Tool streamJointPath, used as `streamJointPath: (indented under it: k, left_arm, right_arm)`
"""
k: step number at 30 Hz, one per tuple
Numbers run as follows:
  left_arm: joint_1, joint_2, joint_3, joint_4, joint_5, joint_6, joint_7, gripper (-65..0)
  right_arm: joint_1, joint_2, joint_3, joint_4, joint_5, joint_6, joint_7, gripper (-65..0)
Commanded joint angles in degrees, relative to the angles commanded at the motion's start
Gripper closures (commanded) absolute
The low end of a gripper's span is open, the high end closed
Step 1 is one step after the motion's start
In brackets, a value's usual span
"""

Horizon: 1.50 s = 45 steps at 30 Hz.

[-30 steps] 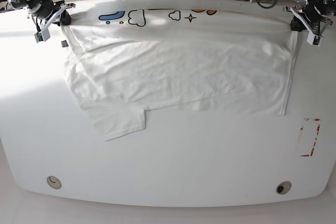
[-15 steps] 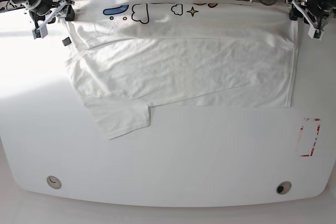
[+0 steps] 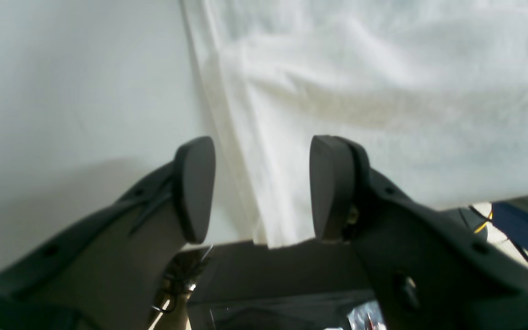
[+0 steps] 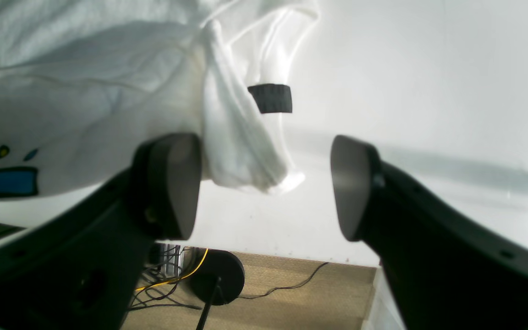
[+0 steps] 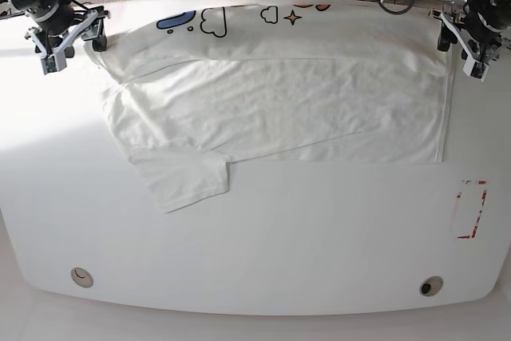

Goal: Fold the T-shirt properly
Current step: 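Pull the held edge taut with both grippers to smooth the shirt, then release the edge and grasp the shirt's opposite edge with both grippers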

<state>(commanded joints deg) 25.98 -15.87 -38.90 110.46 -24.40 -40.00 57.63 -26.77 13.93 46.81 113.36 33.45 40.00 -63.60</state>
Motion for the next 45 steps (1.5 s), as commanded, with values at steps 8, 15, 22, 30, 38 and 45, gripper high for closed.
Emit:
streamJointPath:
  k: [8,15,22,30,38,45]
  left_arm:
    - [-2.55,0.00,0.18,-0.44,0.09,0.00,0.00,-31.2]
    - [-4.13,0.26,1.23,-0.44,0.09,0.00,0.00,-31.2]
    - [-9.41,1.05,5.19,-0.53,7.91,0.00,0.00,-31.1]
    - [-18.37,5.36,5.71,-0.53,20.40,0.00,0.00,-31.1]
    - [-25.32,8.18,5.63,-2.46,26.73,0.00,-0.18,-31.1]
    - [-28.31,8.26,5.54,-6.95,28.31,0.00,-0.26,-31.1]
  right_arm:
    - [-0.35,-0.53,-0.53,0.62,3.87,0.00,-0.97,-42.3]
    - [3.25,-0.53,-0.53,0.44,8.70,0.00,-2.20,-42.3]
    - [12.75,-0.44,-1.05,-2.64,0.62,0.00,-3.25,-42.3]
    - [24.35,1.32,-9.58,-10.99,-8.53,0.00,-3.34,-42.3]
    - [36.13,1.23,-12.48,-22.33,-14.68,0.00,-1.41,-42.3]
    - [45.19,2.55,-19.96,-38.33,-19.87,0.00,7.12,-42.3]
